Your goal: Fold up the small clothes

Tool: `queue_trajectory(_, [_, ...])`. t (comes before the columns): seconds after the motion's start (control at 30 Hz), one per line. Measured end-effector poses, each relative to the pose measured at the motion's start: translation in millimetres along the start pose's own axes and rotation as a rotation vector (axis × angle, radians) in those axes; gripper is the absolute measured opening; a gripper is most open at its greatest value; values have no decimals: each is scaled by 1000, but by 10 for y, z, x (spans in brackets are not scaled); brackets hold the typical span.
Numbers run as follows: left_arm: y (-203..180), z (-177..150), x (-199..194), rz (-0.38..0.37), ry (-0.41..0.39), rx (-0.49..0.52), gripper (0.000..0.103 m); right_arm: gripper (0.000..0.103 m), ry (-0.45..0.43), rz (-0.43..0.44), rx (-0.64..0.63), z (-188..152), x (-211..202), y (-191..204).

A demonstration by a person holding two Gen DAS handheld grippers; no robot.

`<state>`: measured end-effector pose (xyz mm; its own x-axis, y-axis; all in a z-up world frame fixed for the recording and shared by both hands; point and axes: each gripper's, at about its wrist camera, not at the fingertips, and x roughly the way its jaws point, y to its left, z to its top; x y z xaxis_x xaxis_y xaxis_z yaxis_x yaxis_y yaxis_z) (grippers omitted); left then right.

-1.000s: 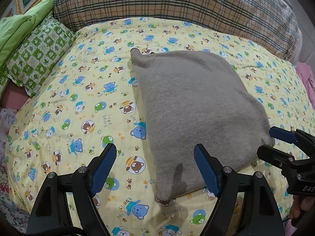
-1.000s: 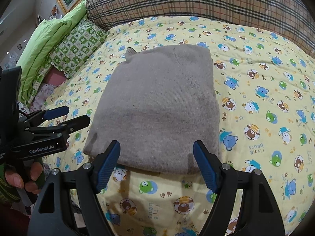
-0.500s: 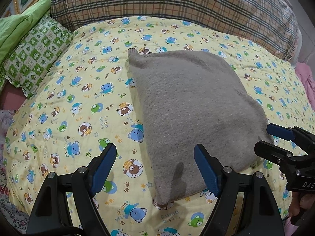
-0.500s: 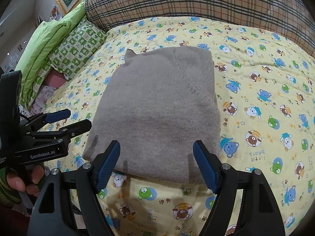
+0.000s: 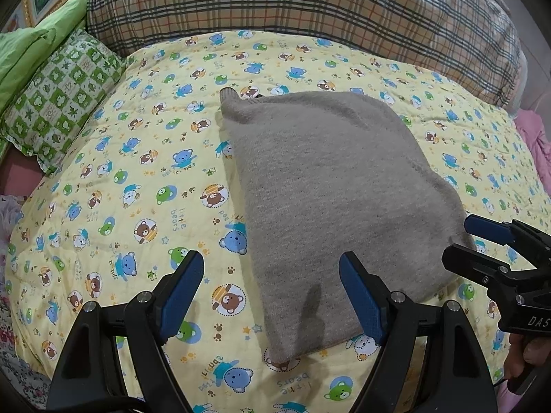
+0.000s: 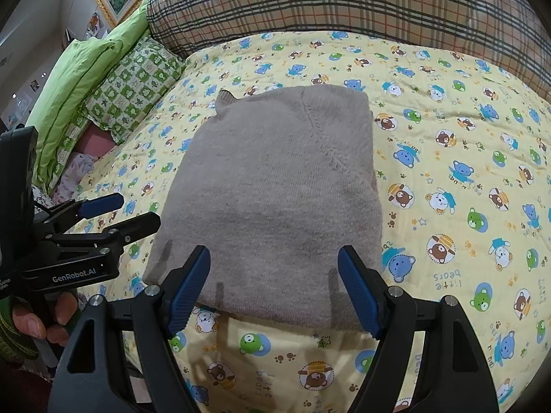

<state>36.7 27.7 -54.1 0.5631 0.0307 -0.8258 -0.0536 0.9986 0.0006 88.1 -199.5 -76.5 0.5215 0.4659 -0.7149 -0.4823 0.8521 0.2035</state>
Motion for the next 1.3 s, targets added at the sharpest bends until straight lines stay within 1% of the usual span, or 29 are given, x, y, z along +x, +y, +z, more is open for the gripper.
queue_trajectory(1.3, [-13, 45, 20, -16, -3, -1, 81, 77, -8, 0, 9, 70, 11, -65])
